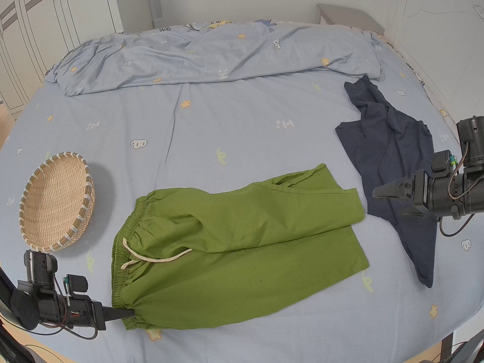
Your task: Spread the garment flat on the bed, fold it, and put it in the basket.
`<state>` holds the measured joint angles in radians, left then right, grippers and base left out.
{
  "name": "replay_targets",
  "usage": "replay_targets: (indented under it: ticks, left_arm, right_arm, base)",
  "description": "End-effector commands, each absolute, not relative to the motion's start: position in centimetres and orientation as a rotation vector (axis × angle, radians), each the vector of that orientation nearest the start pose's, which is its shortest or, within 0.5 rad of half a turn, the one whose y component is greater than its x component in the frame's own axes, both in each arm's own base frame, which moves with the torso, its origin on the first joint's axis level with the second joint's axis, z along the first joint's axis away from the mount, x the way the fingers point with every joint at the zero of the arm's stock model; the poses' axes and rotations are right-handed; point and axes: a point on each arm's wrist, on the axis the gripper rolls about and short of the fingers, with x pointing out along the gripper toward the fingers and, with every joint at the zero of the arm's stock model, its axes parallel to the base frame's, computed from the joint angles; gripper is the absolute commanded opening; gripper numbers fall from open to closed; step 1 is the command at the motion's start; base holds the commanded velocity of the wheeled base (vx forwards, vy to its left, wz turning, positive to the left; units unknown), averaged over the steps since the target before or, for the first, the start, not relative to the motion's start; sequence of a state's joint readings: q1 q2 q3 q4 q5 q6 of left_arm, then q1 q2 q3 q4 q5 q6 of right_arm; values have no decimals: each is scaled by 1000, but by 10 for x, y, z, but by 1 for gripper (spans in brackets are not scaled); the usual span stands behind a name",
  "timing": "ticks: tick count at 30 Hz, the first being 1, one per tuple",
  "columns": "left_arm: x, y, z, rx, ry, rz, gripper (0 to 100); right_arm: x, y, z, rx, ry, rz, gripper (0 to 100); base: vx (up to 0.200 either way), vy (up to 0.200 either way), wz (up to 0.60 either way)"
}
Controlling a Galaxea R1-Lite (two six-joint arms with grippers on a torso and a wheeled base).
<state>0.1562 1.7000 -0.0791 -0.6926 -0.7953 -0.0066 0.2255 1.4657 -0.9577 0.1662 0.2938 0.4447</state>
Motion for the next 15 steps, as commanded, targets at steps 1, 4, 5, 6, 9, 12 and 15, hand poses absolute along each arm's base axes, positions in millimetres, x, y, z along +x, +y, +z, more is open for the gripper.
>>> replay_targets:
  ticks: [1, 4, 5, 6, 9, 12, 15]
  left_arm:
    - [170, 28, 61, -529, 810, -517, 0]
    - [166, 30, 71, -571, 839, -523, 0]
    - [165, 30, 71, -573, 841, -523, 0]
    - [164, 29, 76, -589, 847, -546, 0]
    - [164, 29, 78, -593, 847, -551, 0]
    - [162, 29, 77, -598, 853, -568, 0]
    - [163, 29, 73, -579, 862, -582, 0]
  right_arm:
    - [234, 53, 188, 410, 881, 353, 100]
    - [233, 47, 180, 417, 912, 410, 100]
    - [233, 47, 180, 418, 913, 412, 100]
    - [237, 47, 168, 419, 959, 442, 100]
    - [239, 48, 163, 417, 978, 446, 100]
    - [261, 42, 121, 379, 1109, 438, 100]
    - [270, 39, 104, 384, 1148, 491, 100]
  base:
    - [0, 0, 0]
    - [0, 0, 0]
    - [0, 0, 0]
    - [0, 0, 0]
    - [0, 0, 0]
    - [0, 0, 0]
    - [0, 0, 0]
